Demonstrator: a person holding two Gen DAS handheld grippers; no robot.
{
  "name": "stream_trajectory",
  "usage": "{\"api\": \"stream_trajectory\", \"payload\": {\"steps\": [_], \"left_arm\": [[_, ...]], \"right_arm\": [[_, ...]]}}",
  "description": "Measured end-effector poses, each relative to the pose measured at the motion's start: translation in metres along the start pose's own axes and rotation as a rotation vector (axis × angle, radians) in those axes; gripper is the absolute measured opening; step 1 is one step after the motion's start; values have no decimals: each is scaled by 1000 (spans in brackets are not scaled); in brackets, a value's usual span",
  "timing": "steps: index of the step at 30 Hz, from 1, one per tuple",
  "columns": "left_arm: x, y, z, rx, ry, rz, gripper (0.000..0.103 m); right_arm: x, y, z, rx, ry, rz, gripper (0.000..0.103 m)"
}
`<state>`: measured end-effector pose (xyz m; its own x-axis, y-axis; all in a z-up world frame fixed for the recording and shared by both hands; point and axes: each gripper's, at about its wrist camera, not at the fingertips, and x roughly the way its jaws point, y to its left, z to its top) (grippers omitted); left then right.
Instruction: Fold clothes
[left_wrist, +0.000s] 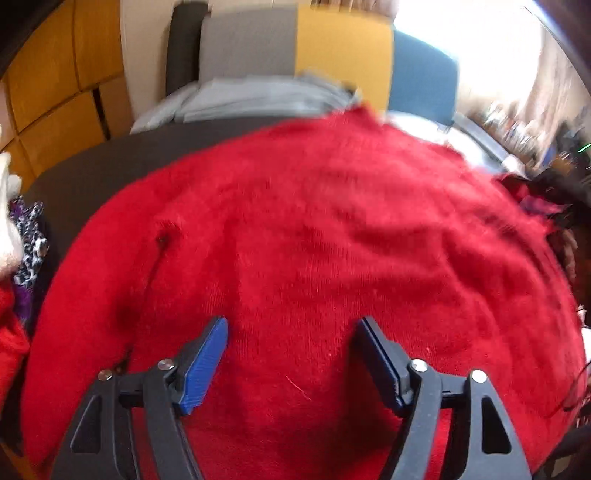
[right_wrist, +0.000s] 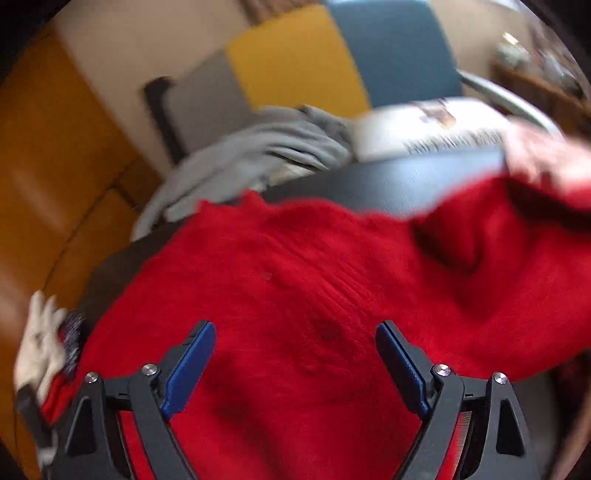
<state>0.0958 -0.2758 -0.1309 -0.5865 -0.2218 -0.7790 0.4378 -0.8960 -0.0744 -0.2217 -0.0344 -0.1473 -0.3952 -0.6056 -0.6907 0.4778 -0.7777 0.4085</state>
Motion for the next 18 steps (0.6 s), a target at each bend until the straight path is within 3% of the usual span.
{"api": "stream_trajectory", "payload": {"steps": [5,9,11,14,18], "left_arm": [[-11,11,-11,85,-13,-23,78],[-16,19,-8,80,24,-51,77],[-15,20,5,42,59,-61,73],[-20,22,35,-49,-14,-136,73],[6,9,83,-66,-37,-162,73]], "right_arm": [[-14,-26,-30,93,-69,31,83],[-32,-39,-47,152,-101,70,83],[-31,-35,-43,157,-91,62,83],[-29,-20,-23,122,-52,30,86],[-22,17,13,-5,-81,102,86]]}}
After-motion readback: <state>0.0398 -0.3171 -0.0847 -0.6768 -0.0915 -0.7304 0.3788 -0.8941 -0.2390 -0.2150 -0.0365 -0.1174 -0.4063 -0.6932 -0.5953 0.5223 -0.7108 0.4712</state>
